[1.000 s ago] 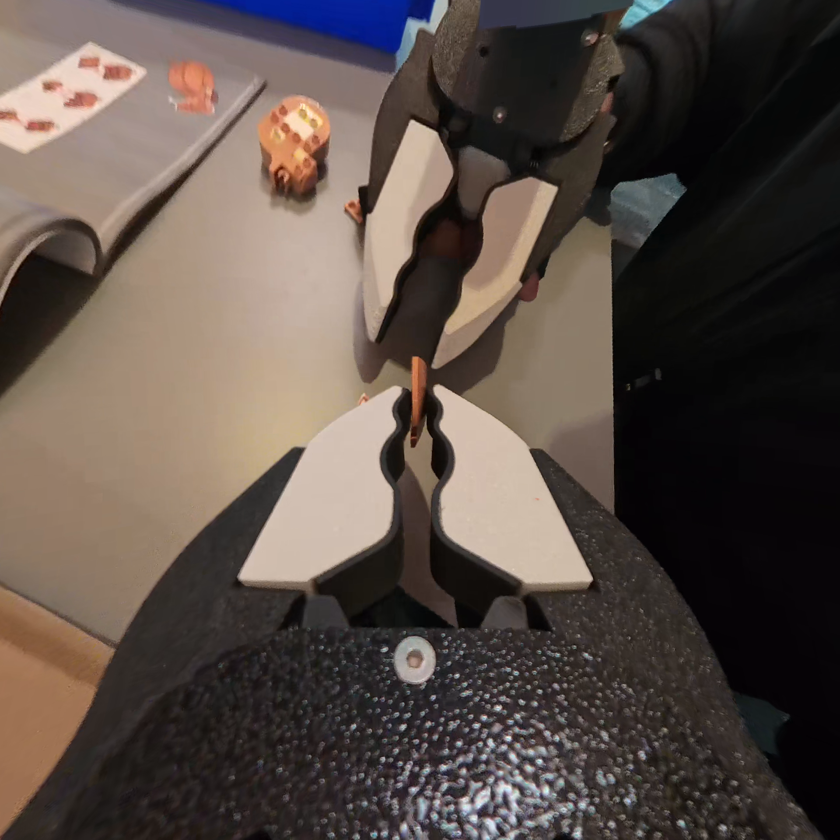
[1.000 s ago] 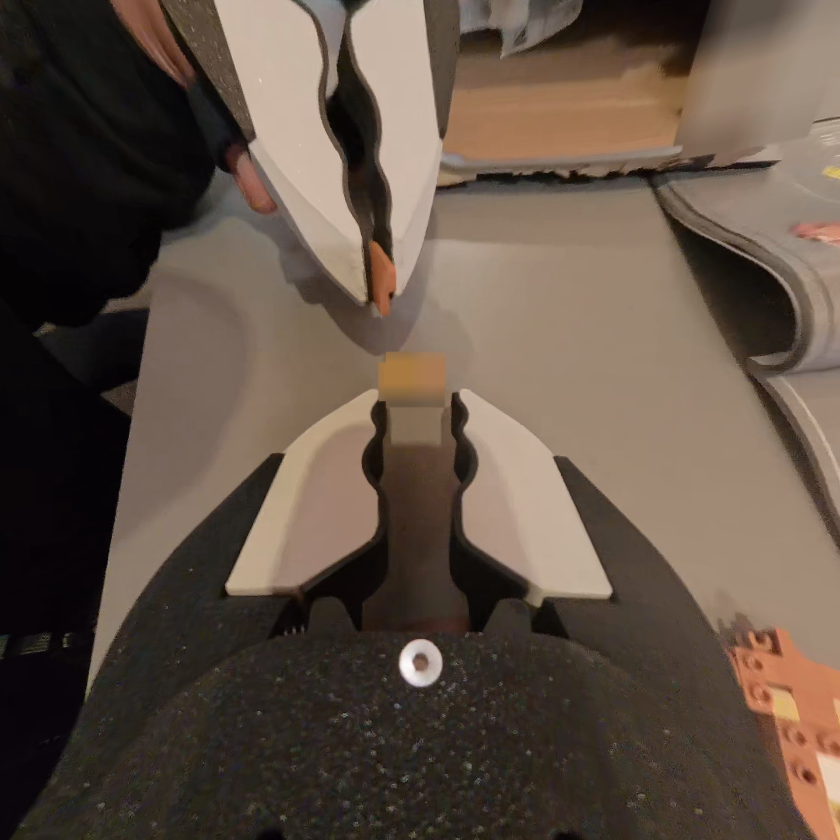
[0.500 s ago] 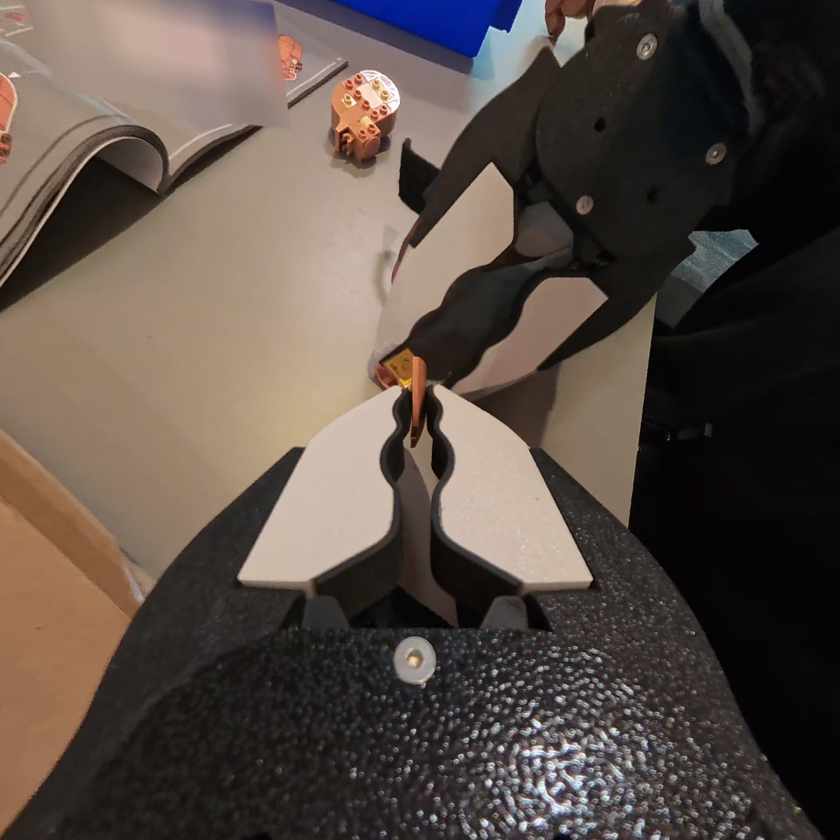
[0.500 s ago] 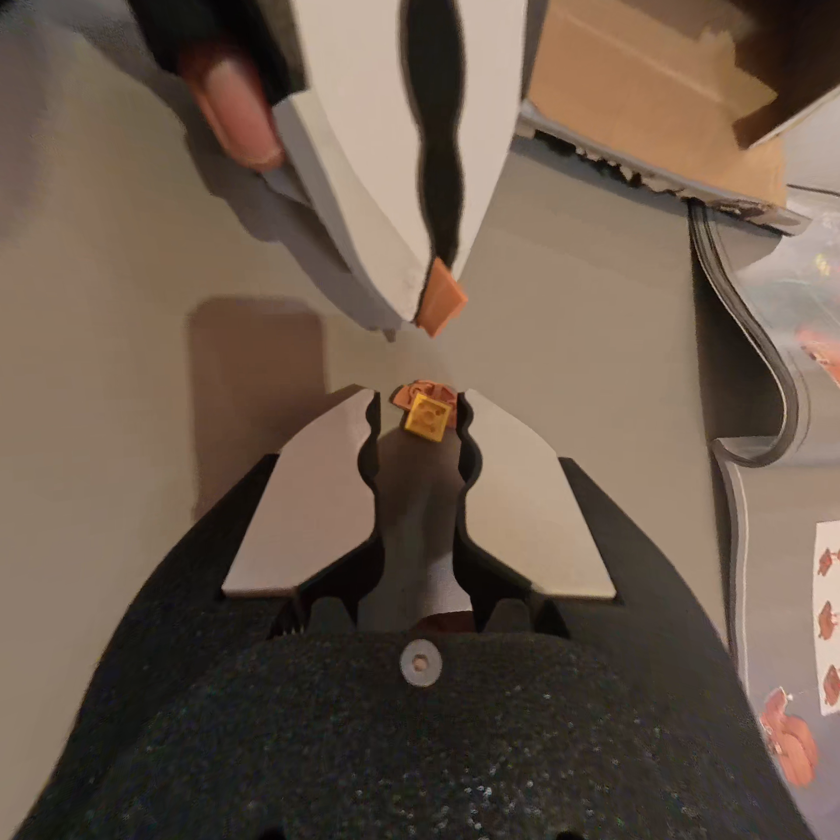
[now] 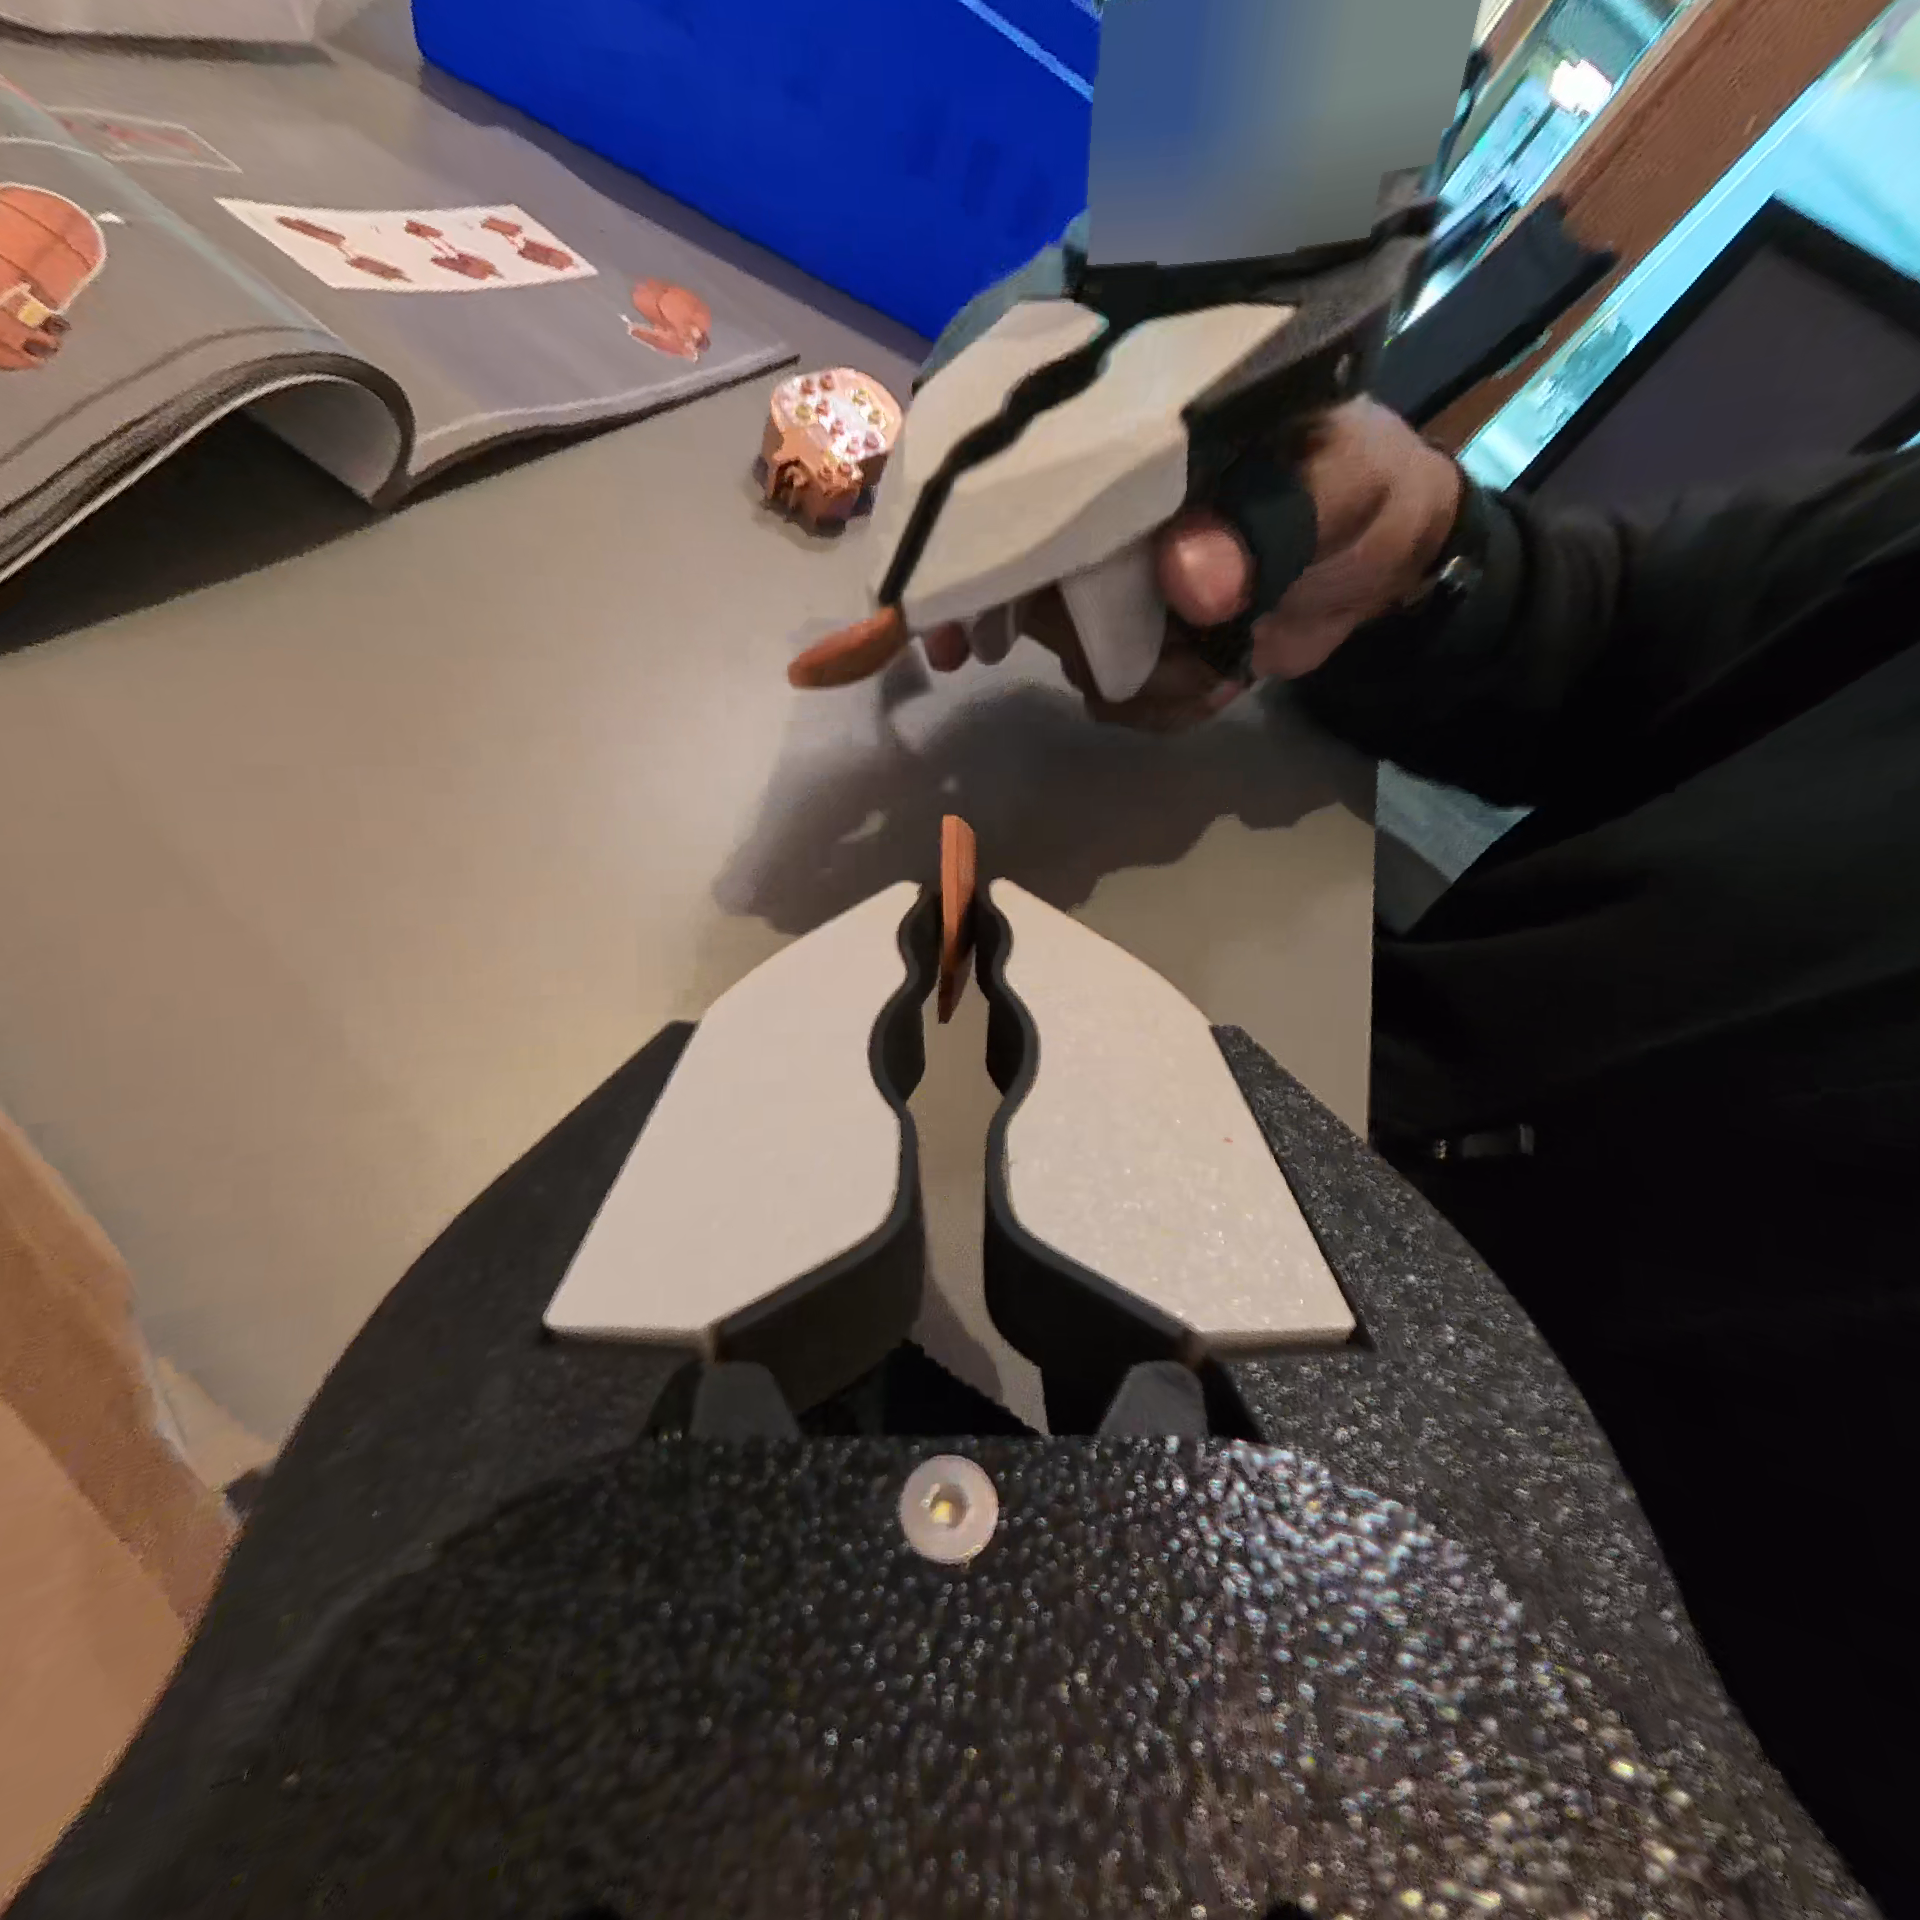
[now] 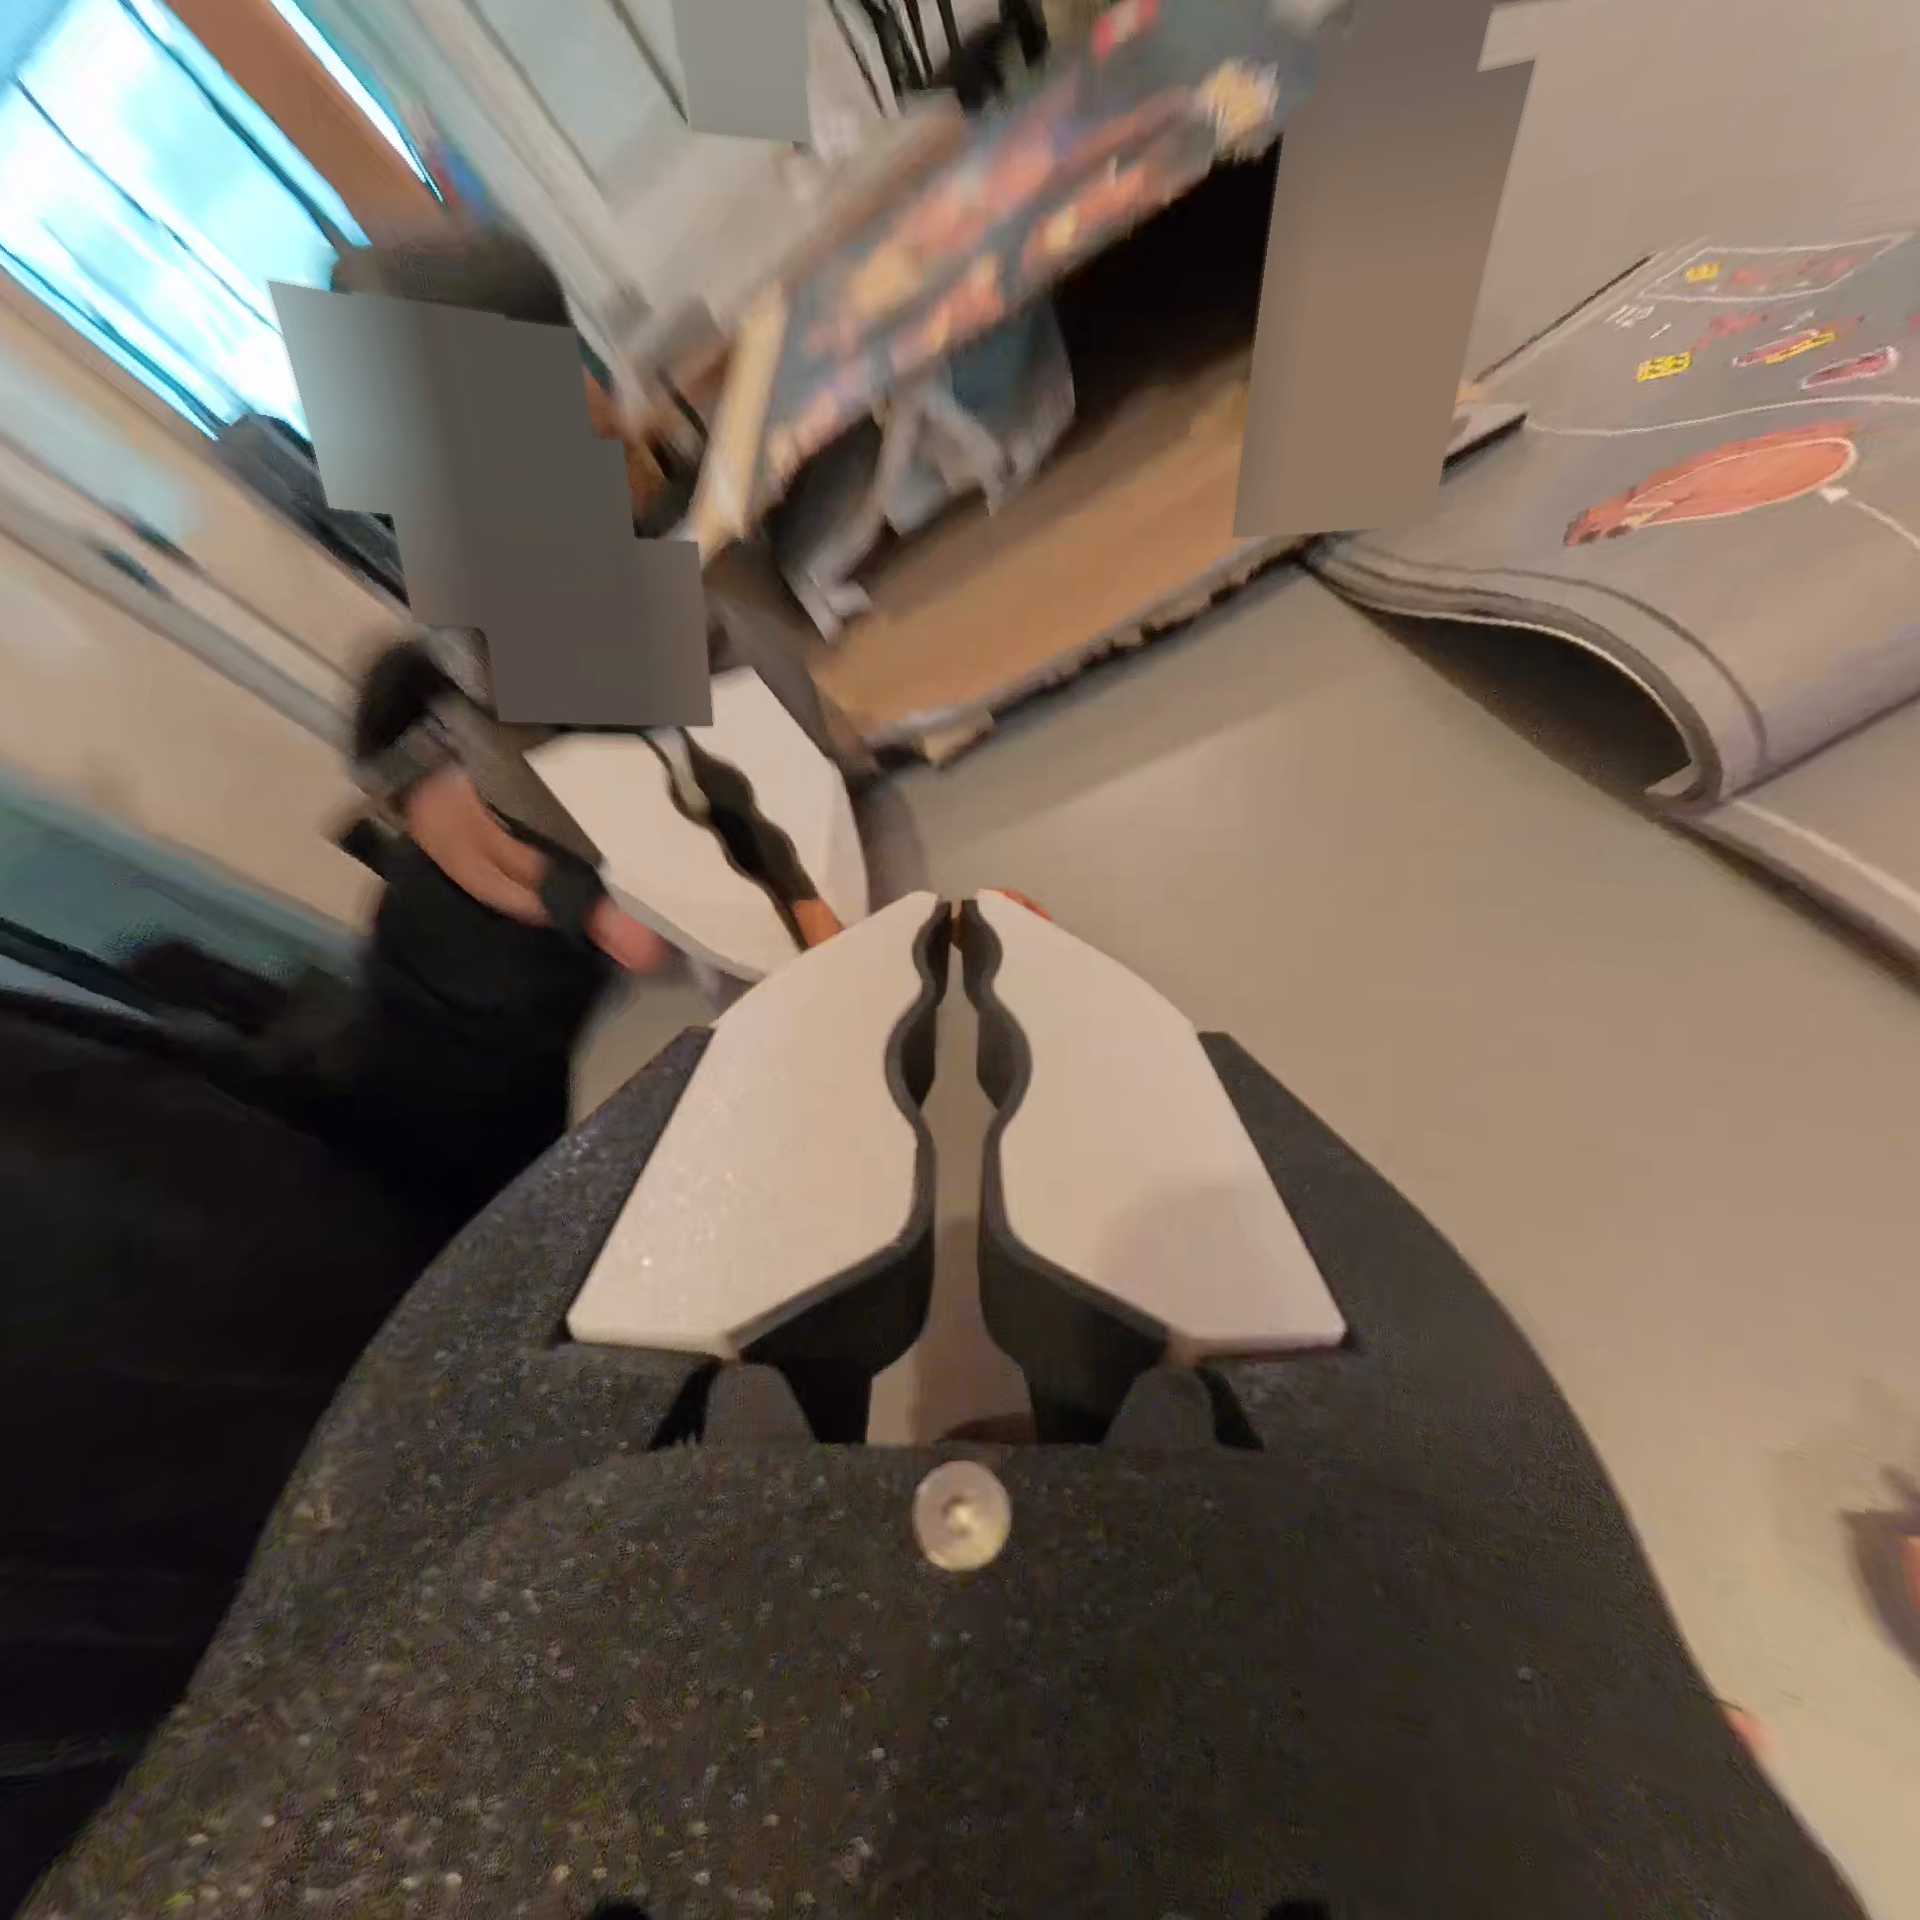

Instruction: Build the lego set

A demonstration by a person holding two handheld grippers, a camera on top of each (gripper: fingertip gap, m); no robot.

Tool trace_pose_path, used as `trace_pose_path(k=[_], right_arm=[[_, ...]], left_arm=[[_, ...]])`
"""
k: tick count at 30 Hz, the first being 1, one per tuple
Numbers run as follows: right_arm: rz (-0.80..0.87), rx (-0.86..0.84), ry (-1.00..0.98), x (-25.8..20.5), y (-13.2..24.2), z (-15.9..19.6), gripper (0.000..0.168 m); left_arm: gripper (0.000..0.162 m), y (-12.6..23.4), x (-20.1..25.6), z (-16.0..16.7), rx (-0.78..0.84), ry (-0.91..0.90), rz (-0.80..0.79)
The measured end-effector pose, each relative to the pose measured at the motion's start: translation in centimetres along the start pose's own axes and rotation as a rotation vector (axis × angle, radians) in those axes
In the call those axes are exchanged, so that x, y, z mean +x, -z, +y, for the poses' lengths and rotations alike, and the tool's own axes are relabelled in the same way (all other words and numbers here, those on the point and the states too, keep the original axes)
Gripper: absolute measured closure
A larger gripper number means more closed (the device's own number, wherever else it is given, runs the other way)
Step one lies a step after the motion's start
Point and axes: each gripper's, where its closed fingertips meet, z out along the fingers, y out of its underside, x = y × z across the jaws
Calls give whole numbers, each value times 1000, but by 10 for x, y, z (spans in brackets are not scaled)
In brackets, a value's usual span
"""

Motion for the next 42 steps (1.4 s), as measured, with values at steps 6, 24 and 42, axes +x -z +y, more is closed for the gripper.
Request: trace_pose_path(k=[6, 24, 42], right_arm=[[-397, 430, -428, -15, 34, -41, 167], [-600, 410, -522, -43, 31, -32, 167], [-304, 330, -531, -11, 28, -7, 168]], left_arm=[[156, 0, 16, -33, 220, 118, 158], [156, -22, 23, -52, 313, 200, 231], [157, -21, 12, -46, 267, 225, 183]])
